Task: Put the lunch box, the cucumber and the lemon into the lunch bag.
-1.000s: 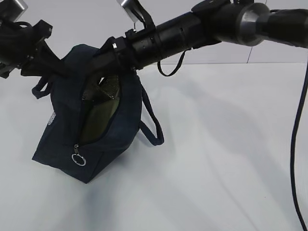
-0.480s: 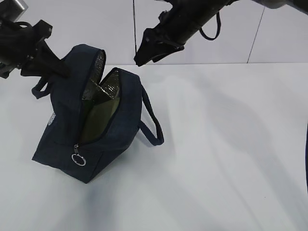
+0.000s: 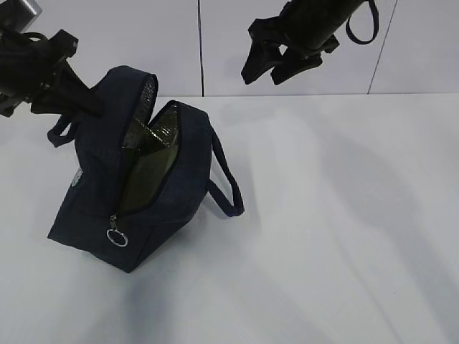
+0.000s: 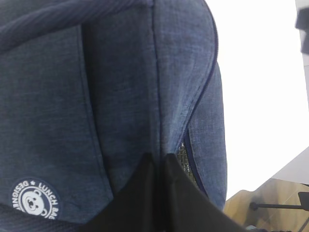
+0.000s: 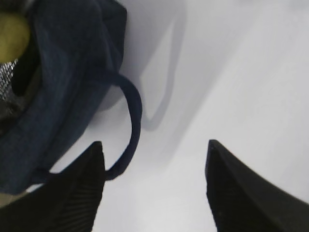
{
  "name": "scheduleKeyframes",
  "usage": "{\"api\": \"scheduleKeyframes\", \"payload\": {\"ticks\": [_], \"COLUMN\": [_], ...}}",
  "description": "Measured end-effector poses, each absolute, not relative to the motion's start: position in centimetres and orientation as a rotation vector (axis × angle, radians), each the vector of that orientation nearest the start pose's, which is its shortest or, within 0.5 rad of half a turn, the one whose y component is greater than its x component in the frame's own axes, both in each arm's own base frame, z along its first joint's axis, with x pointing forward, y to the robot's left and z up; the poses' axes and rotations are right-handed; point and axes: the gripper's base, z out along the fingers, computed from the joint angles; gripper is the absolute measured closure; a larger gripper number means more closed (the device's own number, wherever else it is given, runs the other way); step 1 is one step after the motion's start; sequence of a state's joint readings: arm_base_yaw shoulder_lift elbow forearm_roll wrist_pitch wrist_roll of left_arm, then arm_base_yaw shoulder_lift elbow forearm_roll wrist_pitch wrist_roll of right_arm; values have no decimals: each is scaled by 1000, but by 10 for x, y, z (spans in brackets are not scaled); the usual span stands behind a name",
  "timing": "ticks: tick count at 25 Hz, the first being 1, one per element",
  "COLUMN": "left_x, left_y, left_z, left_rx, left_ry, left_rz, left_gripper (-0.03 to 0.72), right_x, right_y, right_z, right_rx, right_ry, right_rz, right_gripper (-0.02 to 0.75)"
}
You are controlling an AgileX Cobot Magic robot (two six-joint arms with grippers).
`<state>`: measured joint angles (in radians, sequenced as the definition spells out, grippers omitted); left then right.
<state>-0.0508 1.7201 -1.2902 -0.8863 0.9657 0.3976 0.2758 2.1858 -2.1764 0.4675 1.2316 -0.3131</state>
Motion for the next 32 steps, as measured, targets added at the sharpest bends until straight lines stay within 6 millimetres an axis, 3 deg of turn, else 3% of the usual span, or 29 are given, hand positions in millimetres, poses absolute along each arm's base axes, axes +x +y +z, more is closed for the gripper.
{"api": "scheduleKeyframes", "payload": {"ticks": [4, 10, 19, 24, 28, 32], "left_x": [353, 353, 352, 352, 351, 351], "left_y": [-76, -76, -76, -76, -76, -76], "left_z": [271, 271, 270, 270, 270, 270], "left_rx": [24, 27, 48, 51, 52, 52], "left_ry": [2587, 2588, 2604, 2605, 2606, 2607], "left_rz": [-1003, -1004, -992, -993, -995, -995], "left_gripper": [693, 693, 693, 693, 693, 693], "right_x": [434, 408, 383, 380, 386, 389], "right_y": [162, 156, 175, 182, 185, 186], "right_z": [301, 260, 222, 210, 210, 211], "right_rx": [-687, -750, -725, -610, -516, -484], "right_ry": [2608, 2761, 2715, 2591, 2490, 2459], "right_rz": [622, 661, 1159, 1327, 1359, 1359], "right_gripper": [244, 244, 244, 244, 247, 311]}}
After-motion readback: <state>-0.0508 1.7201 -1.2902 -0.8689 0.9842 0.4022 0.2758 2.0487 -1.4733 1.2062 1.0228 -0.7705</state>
